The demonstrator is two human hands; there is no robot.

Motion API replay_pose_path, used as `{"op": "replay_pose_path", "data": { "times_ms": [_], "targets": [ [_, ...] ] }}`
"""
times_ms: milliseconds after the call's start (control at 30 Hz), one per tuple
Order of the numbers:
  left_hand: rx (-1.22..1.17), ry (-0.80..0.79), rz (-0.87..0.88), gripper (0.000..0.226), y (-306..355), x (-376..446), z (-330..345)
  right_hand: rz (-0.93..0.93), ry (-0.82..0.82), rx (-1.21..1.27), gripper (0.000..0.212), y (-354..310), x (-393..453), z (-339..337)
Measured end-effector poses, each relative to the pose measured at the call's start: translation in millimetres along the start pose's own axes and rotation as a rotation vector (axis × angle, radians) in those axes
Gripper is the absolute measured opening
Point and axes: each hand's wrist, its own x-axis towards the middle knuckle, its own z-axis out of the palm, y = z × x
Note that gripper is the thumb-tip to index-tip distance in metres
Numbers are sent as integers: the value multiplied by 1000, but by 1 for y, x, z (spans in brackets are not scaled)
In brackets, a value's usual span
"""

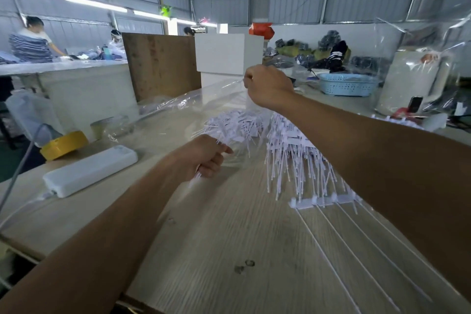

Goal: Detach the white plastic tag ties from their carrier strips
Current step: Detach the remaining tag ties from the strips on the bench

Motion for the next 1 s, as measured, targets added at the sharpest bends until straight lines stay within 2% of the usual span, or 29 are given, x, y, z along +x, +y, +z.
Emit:
{"op": "replay_pose_path", "data": {
  "times_ms": [133,233,333,433,500,633,700,800,933,1000],
  "targets": [
    [15,55,-22,22,38,33,-3,-27,24,-60,22,-3,-7,-3],
    [117,176,-8,28,58,60,-5,-49,39,-104,21,-3,-12,-8],
    [429,337,10,31,59,82,-8,-67,-3,-147,22,1,-17,-14],
    [726,436,37,20,60,99,-7,-96,-88,-128,24,6,-22,-26],
    [807,491,58,37,60,109,-5,-124,-141,-14,27,8,-31,-38],
    [1118,534,-44,61,52,127,-8,-228,-184,112,25,17,-68,-51],
    [1264,478,24,50,50,124,-6,-242,-185,133,23,34,-94,-50],
    [1336,327,222,35,57,103,9,-153,-203,128,21,75,-128,-47],
    [1581,8,404,35,67,45,25,27,-179,127,21,134,-153,-53],
    [1652,-24,533,29,76,13,32,94,-154,81,23,156,-158,-56]
  ]
}}
